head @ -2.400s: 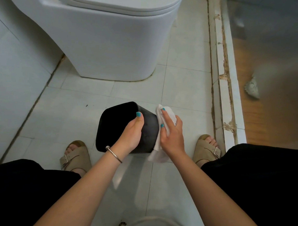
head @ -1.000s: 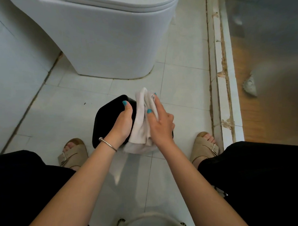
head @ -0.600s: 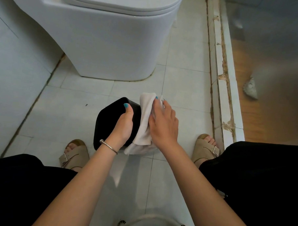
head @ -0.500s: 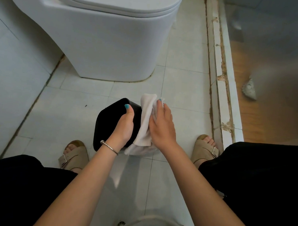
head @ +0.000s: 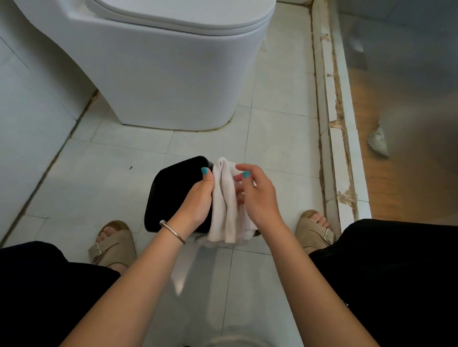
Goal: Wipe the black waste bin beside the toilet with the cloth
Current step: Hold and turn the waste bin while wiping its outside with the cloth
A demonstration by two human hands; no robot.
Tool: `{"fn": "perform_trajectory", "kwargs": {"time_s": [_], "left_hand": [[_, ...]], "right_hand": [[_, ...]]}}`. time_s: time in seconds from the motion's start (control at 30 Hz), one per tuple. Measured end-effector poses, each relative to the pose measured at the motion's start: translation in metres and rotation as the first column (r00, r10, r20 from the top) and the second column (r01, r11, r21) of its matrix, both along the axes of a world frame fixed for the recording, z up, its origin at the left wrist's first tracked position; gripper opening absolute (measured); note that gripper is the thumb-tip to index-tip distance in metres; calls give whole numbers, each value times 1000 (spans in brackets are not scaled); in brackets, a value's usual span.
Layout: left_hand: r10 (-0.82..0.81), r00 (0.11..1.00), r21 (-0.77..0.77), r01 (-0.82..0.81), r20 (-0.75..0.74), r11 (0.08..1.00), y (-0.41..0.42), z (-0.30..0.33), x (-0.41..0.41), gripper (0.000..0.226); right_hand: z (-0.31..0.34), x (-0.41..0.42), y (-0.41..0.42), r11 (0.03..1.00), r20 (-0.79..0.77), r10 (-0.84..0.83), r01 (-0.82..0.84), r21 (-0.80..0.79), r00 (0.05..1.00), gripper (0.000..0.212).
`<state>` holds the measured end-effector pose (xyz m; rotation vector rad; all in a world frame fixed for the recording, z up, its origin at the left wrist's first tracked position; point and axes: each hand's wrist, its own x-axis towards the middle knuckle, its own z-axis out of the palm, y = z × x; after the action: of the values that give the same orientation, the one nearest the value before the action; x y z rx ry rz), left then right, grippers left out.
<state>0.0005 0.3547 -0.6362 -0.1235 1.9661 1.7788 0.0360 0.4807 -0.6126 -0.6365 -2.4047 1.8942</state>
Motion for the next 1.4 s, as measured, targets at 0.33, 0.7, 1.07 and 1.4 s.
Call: {"fn": "perform_trajectory", "kwargs": {"time_s": [0.33, 0.7, 1.07, 1.4], "left_hand": [[-65, 996, 92, 58, 69, 994, -13, 3, 3, 66], [238, 970, -145, -228, 55, 963, -43, -18, -4, 45], [226, 974, -204, -219, 15, 954, -45, -19, -4, 35], [271, 940, 95, -295, 208, 951, -43, -5, -1, 77]], "right_hand": [[-41, 23, -40, 860, 160, 208, -259, 440, 965, 61], [-75, 0, -28, 787, 182, 203, -271, 555, 962, 55], [-88, 2, -9, 879, 232, 71, -171, 445, 970, 54], [-43, 14, -79, 851, 38, 311, -296, 434, 950, 63]]}}
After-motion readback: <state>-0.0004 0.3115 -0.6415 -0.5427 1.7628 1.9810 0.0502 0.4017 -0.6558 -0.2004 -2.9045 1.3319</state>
